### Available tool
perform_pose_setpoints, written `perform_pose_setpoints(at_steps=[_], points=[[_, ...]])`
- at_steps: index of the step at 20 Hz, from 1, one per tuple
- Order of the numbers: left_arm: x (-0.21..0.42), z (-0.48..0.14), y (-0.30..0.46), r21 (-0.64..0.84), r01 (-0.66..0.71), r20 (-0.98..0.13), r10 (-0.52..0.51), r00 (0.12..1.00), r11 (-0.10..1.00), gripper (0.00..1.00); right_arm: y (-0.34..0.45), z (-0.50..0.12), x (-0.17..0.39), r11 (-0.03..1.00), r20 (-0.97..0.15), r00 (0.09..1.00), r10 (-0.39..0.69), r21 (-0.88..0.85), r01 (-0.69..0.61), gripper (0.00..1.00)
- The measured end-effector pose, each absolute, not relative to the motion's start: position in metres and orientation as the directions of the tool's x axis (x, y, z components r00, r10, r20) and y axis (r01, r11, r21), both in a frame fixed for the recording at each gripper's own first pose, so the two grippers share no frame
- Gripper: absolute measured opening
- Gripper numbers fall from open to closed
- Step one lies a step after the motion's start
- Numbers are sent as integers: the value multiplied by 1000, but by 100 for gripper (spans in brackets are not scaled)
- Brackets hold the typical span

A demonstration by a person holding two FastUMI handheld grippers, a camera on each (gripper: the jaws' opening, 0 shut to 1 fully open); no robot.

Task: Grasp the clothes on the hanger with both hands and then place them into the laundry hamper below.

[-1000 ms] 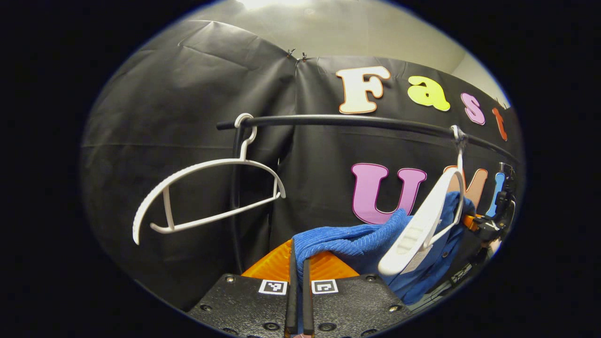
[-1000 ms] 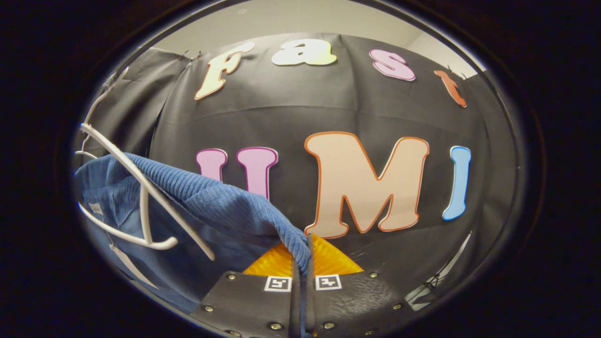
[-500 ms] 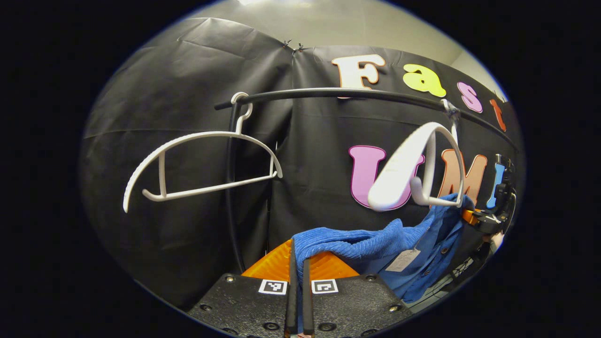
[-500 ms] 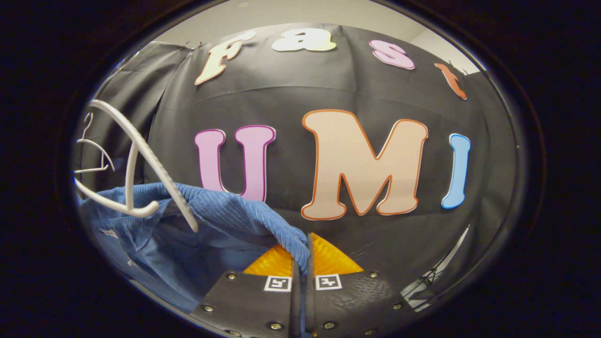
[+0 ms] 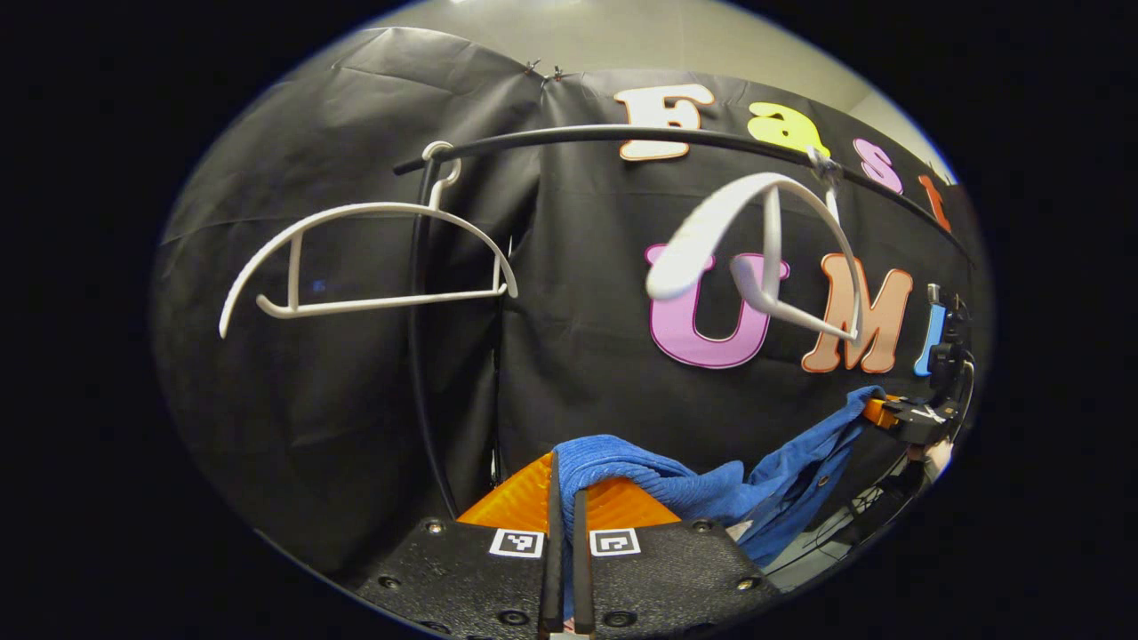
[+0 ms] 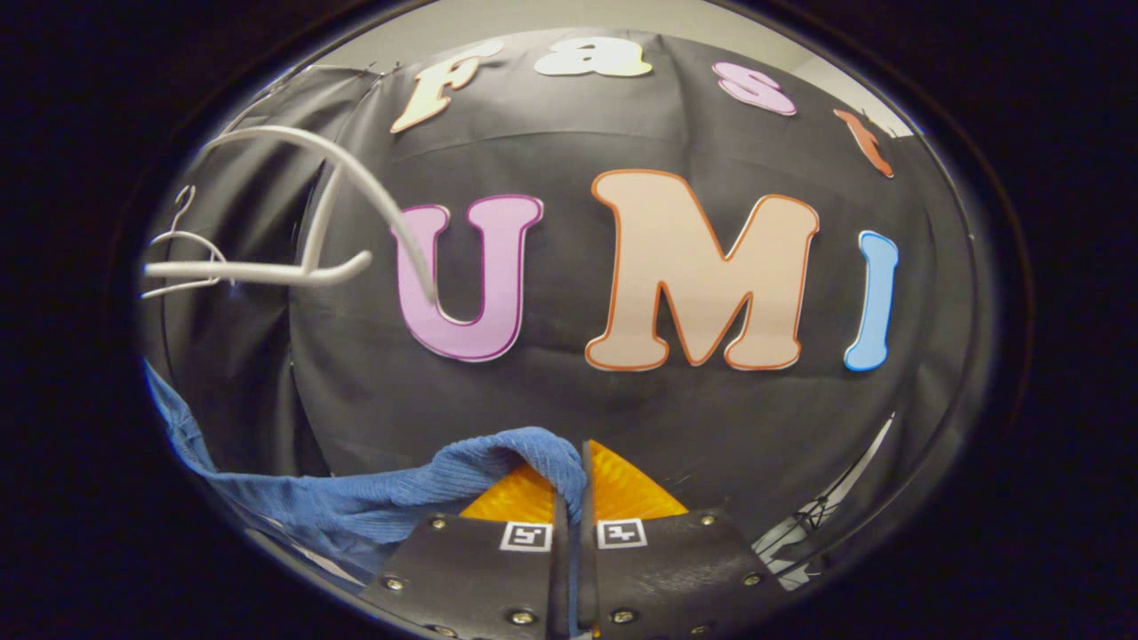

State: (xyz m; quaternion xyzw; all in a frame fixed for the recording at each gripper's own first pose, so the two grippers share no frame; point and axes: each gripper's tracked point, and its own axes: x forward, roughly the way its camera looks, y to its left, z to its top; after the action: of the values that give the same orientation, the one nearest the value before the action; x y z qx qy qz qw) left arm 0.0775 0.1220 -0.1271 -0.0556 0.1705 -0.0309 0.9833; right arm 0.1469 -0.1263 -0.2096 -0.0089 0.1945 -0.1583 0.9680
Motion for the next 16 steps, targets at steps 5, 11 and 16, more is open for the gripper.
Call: perform_pose_setpoints(at_steps=[5,11,16], points=[[68,-146,89,-130,99,-364,-141,921,987,5,-85,-230,129,970,-422,875,-237,-54,237,4],[71,-142,26,-150,234,-341,-272,900,961,5,-23,-212,124,994,-406,908,-104,0,113,4],[71,-135,-19,-206,324,-298,-374,878,923,5,11,-203,122,998,-397,918,-19,51,43,5]])
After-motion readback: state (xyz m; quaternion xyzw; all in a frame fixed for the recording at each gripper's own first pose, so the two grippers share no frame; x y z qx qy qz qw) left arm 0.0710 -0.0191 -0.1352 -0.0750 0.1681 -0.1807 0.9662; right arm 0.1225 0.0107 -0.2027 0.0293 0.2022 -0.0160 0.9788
